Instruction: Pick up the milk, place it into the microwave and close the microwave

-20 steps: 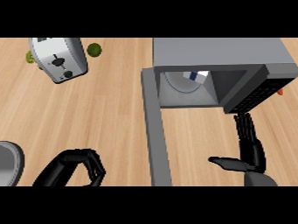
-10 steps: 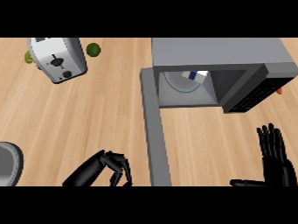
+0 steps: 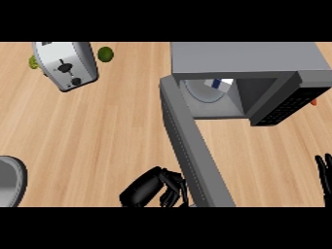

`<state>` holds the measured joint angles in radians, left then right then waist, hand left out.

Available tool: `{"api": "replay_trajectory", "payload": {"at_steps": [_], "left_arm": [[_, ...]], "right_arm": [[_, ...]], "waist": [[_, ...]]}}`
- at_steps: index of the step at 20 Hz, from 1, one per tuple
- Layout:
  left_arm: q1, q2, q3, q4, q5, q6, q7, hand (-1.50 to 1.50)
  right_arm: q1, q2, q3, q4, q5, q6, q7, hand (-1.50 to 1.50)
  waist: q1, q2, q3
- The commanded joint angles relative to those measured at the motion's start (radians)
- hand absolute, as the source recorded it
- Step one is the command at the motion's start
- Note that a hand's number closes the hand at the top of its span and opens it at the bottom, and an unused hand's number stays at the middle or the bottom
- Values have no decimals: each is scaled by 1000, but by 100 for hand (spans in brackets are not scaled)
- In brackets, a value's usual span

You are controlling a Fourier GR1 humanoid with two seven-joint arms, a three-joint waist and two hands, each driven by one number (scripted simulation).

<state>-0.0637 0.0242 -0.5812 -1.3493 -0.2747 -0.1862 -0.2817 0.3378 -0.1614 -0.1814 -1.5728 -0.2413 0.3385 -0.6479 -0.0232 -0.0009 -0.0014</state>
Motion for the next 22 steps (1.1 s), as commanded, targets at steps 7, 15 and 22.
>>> {"api": "replay_trajectory", "payload": {"at_steps": [7,15,22], "left_arm": [[-294,-24,-354,276,234,394,9,150],[-493,-24,-383,290,432,549,91,150],[-531,-24,-301,257,589,665,-90,-150]], "right_arm": [[85,-54,5,-310,-111,58,163,-150],[82,-67,41,-365,-113,85,187,-150],[39,-92,26,-396,-136,83,214,-150]], "waist": [[-51,8,-3],[-143,24,-5],[-191,46,-10]]}}
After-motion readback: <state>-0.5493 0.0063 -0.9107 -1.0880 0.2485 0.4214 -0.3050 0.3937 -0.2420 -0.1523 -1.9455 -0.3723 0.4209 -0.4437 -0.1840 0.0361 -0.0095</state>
